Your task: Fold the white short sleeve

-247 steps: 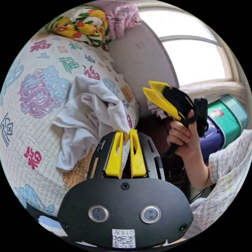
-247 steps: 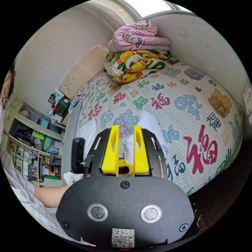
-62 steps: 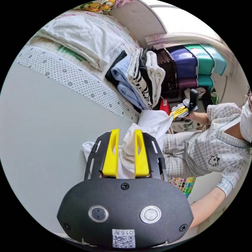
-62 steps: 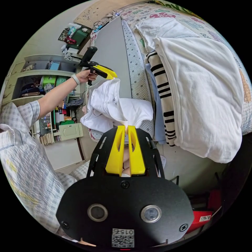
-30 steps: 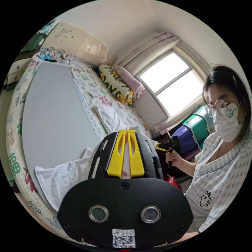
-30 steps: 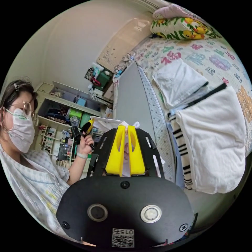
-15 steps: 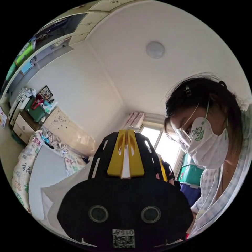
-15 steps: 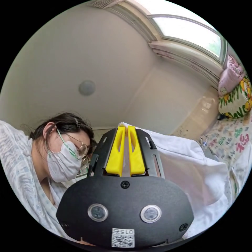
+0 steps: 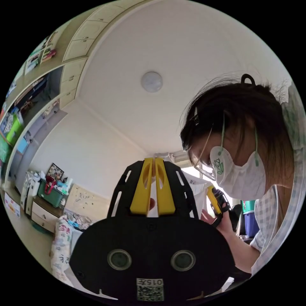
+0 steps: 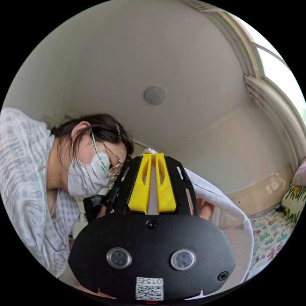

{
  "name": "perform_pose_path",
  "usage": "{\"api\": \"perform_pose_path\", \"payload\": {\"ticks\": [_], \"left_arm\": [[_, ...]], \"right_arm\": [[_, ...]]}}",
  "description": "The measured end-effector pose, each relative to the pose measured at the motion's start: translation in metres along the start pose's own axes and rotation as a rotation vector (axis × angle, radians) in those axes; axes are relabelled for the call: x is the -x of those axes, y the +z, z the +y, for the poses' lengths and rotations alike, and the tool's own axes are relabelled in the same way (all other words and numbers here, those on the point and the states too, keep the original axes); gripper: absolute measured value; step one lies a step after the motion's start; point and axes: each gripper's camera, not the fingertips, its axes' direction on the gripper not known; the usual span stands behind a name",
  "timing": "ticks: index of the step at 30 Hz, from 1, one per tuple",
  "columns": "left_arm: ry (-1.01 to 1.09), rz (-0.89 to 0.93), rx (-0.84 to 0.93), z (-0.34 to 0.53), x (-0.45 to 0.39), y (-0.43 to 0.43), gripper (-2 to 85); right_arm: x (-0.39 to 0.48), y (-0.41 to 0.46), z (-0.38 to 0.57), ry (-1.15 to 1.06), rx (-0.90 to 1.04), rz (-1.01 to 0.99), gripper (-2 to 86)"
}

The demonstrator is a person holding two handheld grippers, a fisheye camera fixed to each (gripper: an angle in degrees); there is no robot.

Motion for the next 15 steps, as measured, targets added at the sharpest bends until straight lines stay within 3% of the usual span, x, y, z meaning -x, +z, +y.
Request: {"api": "perform_pose_path", "payload": {"ticks": [9, 15], "left_arm": [[0.18, -0.204, 0.101, -0.026, -0.014, 0.032, -0.8], [0.097, -0.3, 0.332, 0.051, 0.072, 0.117, -0.8]], "right_arm": [[0.0, 0.108, -0.024, -0.282, 0.212, 0.249, 0.6], [-0.159, 0.21, 0.041, -0.129, 0.444, 0.285, 0.8]]}}
